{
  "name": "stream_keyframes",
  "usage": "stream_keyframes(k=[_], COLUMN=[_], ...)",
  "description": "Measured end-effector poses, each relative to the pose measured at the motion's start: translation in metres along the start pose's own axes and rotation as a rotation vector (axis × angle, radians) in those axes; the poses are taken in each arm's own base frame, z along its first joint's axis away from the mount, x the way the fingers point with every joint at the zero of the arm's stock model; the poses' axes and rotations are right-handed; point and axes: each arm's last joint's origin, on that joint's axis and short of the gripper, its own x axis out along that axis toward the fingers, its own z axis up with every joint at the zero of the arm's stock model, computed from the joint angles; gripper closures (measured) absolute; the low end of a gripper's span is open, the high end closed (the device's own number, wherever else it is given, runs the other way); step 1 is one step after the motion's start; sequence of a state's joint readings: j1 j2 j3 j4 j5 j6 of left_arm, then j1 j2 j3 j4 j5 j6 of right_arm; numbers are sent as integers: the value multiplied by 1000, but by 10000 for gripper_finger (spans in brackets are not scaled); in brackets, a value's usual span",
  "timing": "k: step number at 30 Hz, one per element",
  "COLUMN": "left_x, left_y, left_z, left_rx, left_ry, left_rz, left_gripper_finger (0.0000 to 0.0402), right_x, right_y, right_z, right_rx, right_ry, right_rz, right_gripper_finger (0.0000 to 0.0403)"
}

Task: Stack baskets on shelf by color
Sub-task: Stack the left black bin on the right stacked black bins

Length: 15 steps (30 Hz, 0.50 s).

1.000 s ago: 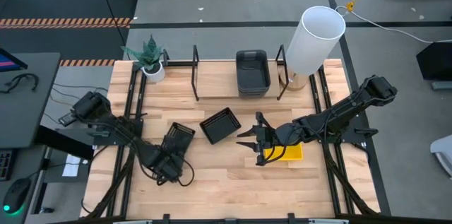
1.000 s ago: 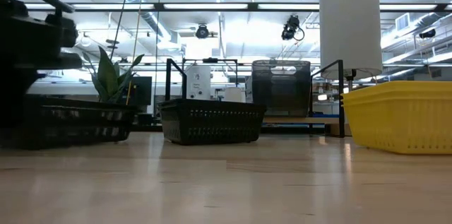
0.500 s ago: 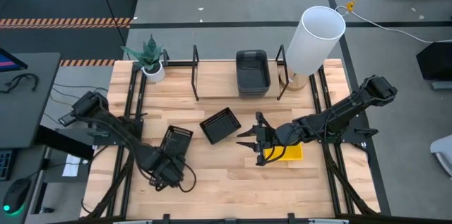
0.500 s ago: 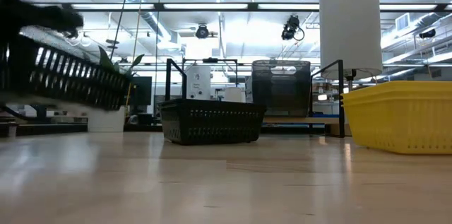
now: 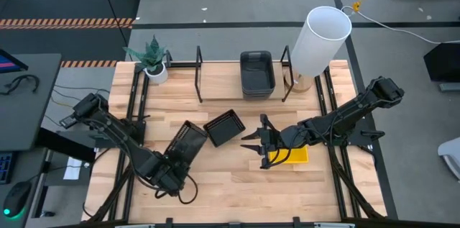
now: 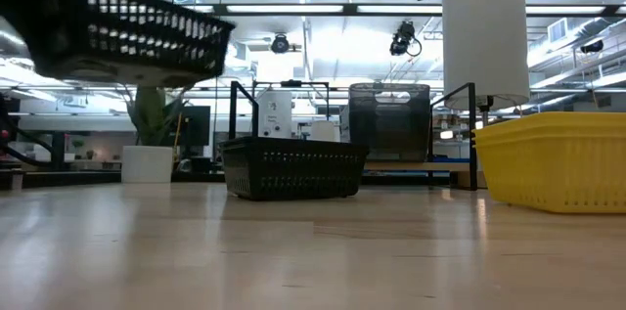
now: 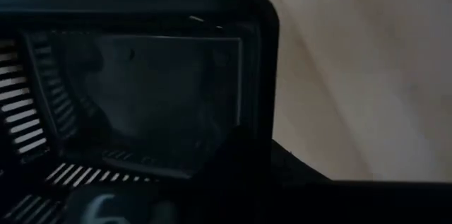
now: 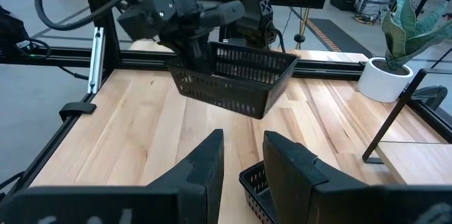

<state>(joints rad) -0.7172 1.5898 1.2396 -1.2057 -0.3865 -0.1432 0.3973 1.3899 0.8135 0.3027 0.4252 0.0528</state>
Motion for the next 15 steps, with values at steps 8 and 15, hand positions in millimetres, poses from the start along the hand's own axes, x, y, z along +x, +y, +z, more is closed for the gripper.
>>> stream_keyframes(k=[8,15], left_x=[4,18], left_y=[14,48], left_z=[6,14], left_rx=[225,244], left_ry=[-33,-46], left_rz=[152,181], left_gripper_finger=[400,398], right_x=[0,0], right_y=[0,0], right_z=[-1,0], right_rx=[-3,-4], right_ry=[6,4], right_rz=[0,0], right_gripper_finger=[298,298])
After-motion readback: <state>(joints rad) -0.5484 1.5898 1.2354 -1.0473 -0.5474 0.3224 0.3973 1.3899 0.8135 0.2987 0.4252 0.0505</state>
